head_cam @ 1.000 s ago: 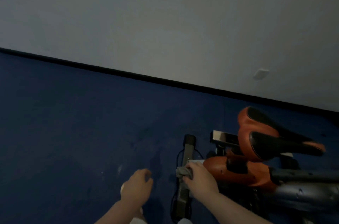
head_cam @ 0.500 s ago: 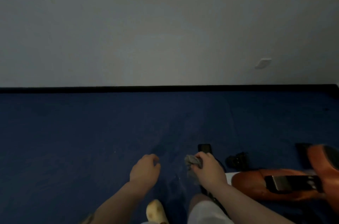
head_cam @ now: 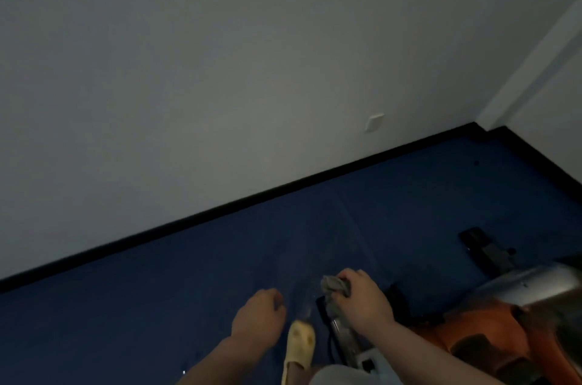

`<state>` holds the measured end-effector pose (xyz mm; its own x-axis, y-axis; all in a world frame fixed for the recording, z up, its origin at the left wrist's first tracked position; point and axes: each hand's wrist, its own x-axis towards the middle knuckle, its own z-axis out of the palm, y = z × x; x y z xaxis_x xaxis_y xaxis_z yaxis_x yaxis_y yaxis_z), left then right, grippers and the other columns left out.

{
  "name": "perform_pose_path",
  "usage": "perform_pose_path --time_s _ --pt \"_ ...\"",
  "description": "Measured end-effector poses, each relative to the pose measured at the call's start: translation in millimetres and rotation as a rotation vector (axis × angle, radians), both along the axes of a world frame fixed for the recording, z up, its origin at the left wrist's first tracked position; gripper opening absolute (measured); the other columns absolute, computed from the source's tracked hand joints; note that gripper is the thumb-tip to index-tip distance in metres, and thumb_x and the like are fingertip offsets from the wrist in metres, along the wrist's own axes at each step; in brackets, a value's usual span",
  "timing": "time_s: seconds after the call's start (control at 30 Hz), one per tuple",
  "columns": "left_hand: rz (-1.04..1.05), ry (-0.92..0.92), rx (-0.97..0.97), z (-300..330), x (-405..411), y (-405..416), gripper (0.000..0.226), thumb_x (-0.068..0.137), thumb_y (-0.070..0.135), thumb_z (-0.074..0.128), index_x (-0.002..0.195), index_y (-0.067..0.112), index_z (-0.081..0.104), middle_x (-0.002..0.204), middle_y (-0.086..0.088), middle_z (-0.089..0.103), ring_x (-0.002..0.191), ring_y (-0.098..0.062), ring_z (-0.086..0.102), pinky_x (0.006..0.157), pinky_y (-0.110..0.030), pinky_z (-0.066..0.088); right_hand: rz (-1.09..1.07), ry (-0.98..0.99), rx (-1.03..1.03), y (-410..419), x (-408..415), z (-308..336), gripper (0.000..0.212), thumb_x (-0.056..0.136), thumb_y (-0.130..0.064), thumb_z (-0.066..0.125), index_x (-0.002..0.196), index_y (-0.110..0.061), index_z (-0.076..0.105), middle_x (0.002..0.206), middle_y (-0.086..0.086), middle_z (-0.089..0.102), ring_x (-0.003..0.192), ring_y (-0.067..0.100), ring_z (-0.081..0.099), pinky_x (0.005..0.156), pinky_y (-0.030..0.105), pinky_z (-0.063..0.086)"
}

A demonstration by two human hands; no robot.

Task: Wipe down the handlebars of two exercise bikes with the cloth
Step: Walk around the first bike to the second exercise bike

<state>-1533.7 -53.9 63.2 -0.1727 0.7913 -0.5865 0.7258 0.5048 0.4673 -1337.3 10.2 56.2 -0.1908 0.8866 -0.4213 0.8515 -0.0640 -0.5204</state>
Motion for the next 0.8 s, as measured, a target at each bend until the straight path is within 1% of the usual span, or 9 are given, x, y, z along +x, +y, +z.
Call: perform_pose_path --time_s 0.1,0.2,0.3,0.43,0.5,0.6,0.67,0.73,0.8 --pt "-0.046 0.035 0.051 4.9 -8.6 60.3 0.028 0.093 0.03 0.041 0.117 0.026 0.057 0.124 0.006 0.055 0.107 -0.012 0.057 0.086 -0.025 0.044 -0.044 0.046 0.048 50.9 -8.2 3.6 0.009 0.089 -0.034 0.056 0.097 -0.03 0.055 0.1 -0.007 0.05 0.084 0.009 0.055 0.075 0.034 0.052" --pt "-0.091 -0.014 0.084 11.6 -3.4 118.8 0.029 0.094 0.029 0.041 0.118 0.024 0.057 0.123 0.005 0.054 0.105 -0.012 0.056 0.081 -0.024 0.042 -0.107 0.056 0.047 96.5 -14.5 11.6 0.01 0.089 -0.033 0.057 0.097 -0.027 0.056 0.099 -0.007 0.05 0.084 0.009 0.055 0.075 0.034 0.052" --pt "-0.11 -0.065 0.082 13.0 5.3 160.4 0.026 0.093 0.03 0.042 0.112 0.026 0.059 0.119 0.006 0.057 0.097 -0.01 0.055 0.081 -0.025 0.043 -0.166 0.059 0.041 127.5 -14.5 17.1 0.009 0.088 -0.033 0.057 0.095 -0.026 0.057 0.097 -0.007 0.05 0.082 0.008 0.055 0.075 0.033 0.052" --pt "-0.208 -0.102 0.091 10.1 7.4 218.0 0.027 0.091 0.026 0.045 0.113 0.025 0.061 0.118 0.008 0.059 0.093 -0.006 0.054 0.079 -0.017 0.037 -0.274 0.039 0.006 169.9 -11.6 14.1 0.012 0.084 -0.035 0.059 0.094 -0.028 0.057 0.099 -0.007 0.051 0.084 0.01 0.056 0.077 0.035 0.051" --pt "-0.282 -0.104 0.084 4.8 4.8 252.4 0.028 0.09 0.027 0.045 0.112 0.026 0.061 0.117 0.009 0.06 0.095 -0.006 0.055 0.081 -0.018 0.04 -0.357 0.018 0.009 192.3 -8.1 11.5 0.012 0.083 -0.034 0.059 0.094 -0.029 0.057 0.099 -0.007 0.051 0.085 0.012 0.057 0.078 0.035 0.051" --pt "-0.402 -0.111 0.07 1.9 -4.0 312.9 0.024 0.086 0.03 0.045 0.103 0.03 0.061 0.114 0.01 0.061 0.101 -0.008 0.057 0.09 -0.026 0.045 -0.507 0.005 0.013 226.0 -3.3 11.8 0.011 0.084 -0.031 0.059 0.095 -0.03 0.057 0.099 -0.007 0.051 0.084 0.01 0.056 0.077 0.033 0.051" --pt "-0.471 -0.117 0.063 3.8 -8.0 355.4 0.023 0.087 0.031 0.045 0.103 0.033 0.061 0.114 0.011 0.06 0.102 -0.008 0.058 0.09 -0.026 0.045 -0.606 0.001 0.011 246.9 0.3 15.2 0.009 0.084 -0.032 0.059 0.093 -0.031 0.057 0.098 -0.008 0.051 0.081 0.008 0.055 0.076 0.032 0.051" --pt "-0.534 -0.109 0.101 9.0 -6.7 397.3 0.025 0.087 0.03 0.047 0.108 0.032 0.061 0.117 0.012 0.059 0.106 -0.008 0.057 0.09 -0.023 0.043 -0.704 0.015 0.025 269.5 3.1 18.1 0.008 0.084 -0.033 0.06 0.091 -0.032 0.056 0.096 -0.008 0.051 0.08 0.006 0.054 0.075 0.032 0.051" --pt "-0.583 -0.126 0.124 14.2 2.4 433.9 0.023 0.087 0.028 0.047 0.105 0.031 0.061 0.114 0.01 0.061 0.103 -0.01 0.059 0.088 -0.025 0.044 -0.806 0.037 0.049 289.4 5.7 24.5 0.007 0.085 -0.032 0.06 0.091 -0.031 0.056 0.096 -0.008 0.051 0.08 0.006 0.054 0.074 0.031 0.051"
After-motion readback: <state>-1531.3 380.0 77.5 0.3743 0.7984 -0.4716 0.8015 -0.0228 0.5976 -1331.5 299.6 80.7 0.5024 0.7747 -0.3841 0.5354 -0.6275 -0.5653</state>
